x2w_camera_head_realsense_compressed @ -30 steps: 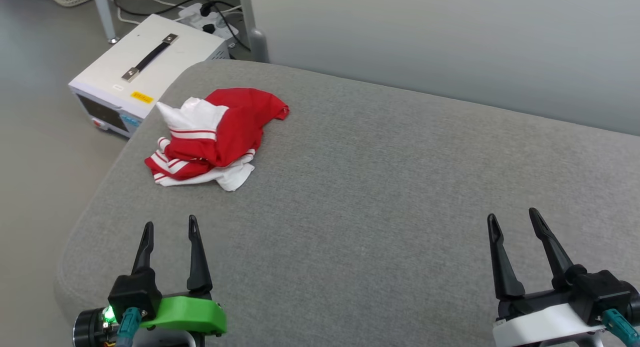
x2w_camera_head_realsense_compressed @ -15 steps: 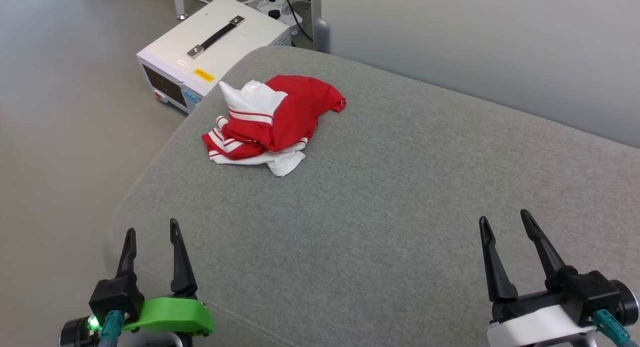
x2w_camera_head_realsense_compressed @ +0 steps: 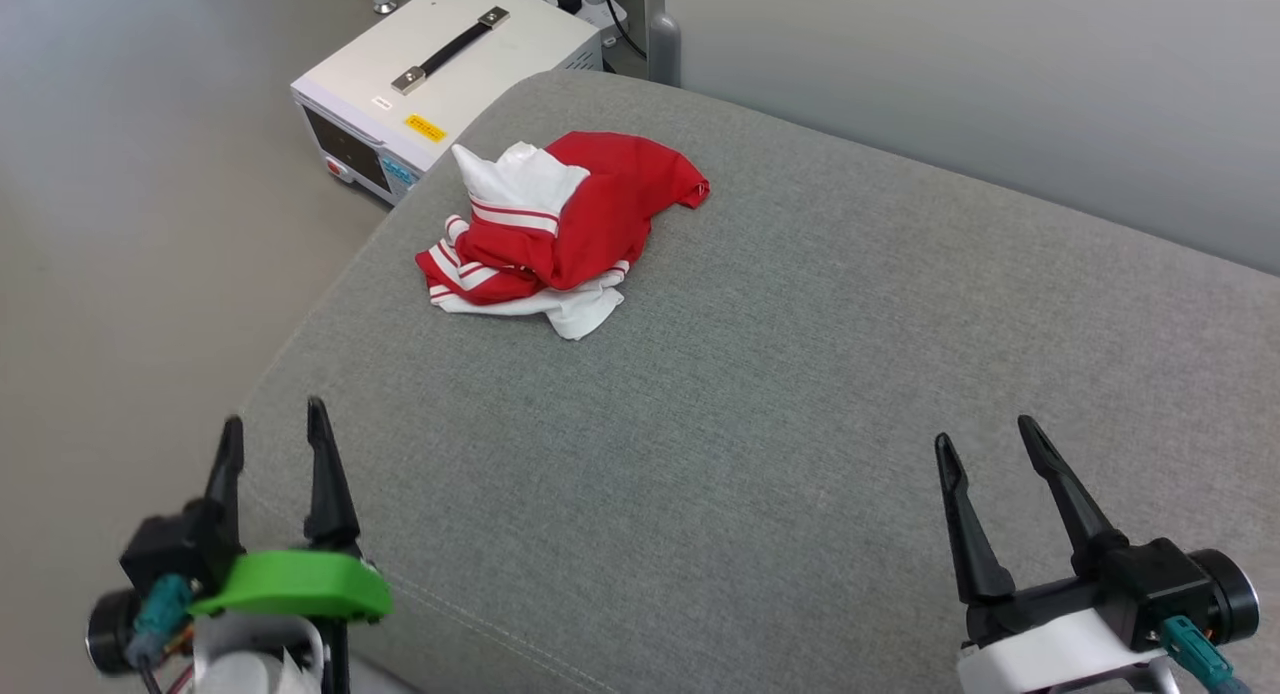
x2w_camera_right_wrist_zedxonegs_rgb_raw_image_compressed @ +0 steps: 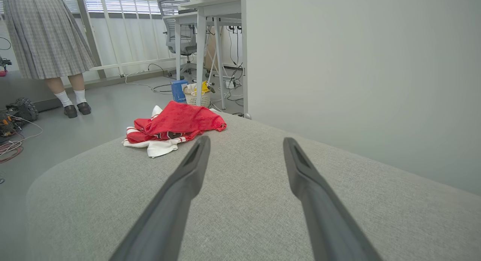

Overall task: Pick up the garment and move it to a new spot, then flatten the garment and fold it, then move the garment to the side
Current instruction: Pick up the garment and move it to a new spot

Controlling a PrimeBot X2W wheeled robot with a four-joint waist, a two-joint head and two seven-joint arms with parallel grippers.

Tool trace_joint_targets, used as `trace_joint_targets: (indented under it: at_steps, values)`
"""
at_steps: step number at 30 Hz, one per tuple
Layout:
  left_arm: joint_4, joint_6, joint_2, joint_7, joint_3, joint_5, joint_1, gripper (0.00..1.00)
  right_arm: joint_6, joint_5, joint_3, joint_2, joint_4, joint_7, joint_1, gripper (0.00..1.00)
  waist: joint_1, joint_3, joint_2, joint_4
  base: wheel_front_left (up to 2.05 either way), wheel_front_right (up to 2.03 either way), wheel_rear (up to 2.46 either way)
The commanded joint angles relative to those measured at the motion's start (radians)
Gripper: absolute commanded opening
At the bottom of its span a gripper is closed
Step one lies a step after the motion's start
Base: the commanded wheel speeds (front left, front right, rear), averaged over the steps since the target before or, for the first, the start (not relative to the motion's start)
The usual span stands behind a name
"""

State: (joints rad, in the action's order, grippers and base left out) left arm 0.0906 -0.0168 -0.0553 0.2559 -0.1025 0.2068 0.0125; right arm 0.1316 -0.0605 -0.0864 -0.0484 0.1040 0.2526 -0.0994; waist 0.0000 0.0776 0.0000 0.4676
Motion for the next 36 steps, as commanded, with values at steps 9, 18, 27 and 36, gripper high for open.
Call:
trace_joint_targets:
  at_steps: [9,18,27,36]
  values:
    - [0.116,0.136,-0.079,0.006,-0.133,0.050,0.357,1.00,-0.001,0.070,-0.010,-0.008,0.020,0.009,0.086,1.00,0.0000,0.135,0.0000,-0.101,0.00,0.00,0.00]
    - [0.292,0.147,-0.353,-0.012,0.085,0.183,0.737,1.00,-0.001,0.080,0.000,-0.047,0.059,0.009,0.172,1.00,0.0000,0.287,0.0000,-0.190,0.00,0.00,0.00]
    - [0.427,0.147,-0.514,-0.331,0.363,0.471,0.925,1.00,-0.001,0.083,-0.009,-0.066,0.077,0.009,0.215,1.00,0.0000,0.347,0.0000,-0.237,0.00,0.00,0.00]
    - [0.445,0.147,-0.599,-0.729,0.578,0.703,0.992,1.00,-0.001,0.087,-0.005,-0.089,0.090,0.009,0.234,1.00,0.0000,0.385,0.0000,-0.266,0.00,0.00,0.00]
